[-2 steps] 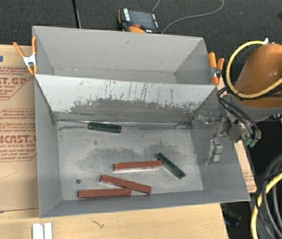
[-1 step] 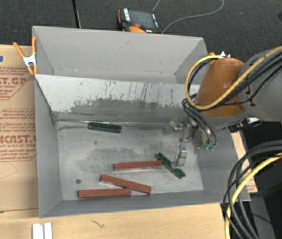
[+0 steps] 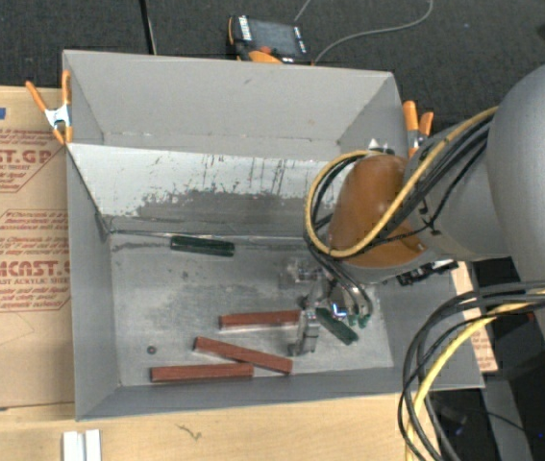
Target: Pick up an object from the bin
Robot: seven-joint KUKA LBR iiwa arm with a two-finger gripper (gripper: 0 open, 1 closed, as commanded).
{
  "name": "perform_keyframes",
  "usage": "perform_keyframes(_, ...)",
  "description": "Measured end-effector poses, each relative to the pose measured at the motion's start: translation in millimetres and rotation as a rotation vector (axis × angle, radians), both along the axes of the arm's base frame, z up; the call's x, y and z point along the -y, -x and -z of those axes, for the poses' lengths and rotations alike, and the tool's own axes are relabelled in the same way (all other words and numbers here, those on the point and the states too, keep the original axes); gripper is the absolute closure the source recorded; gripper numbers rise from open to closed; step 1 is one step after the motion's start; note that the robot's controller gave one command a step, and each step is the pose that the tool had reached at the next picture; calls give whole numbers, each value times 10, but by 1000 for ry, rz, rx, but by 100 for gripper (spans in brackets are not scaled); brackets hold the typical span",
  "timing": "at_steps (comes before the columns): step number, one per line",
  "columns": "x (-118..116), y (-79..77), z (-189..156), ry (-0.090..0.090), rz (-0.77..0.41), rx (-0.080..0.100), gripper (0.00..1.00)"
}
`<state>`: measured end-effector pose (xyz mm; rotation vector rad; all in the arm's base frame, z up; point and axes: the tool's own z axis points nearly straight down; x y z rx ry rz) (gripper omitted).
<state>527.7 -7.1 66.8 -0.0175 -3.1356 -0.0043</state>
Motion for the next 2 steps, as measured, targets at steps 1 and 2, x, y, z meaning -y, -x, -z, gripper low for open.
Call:
perform_keyframes(1,34,-24,-34,3,4,7,100)
perform_keyframes(2,-2,-44,-1747,2,86,15,100)
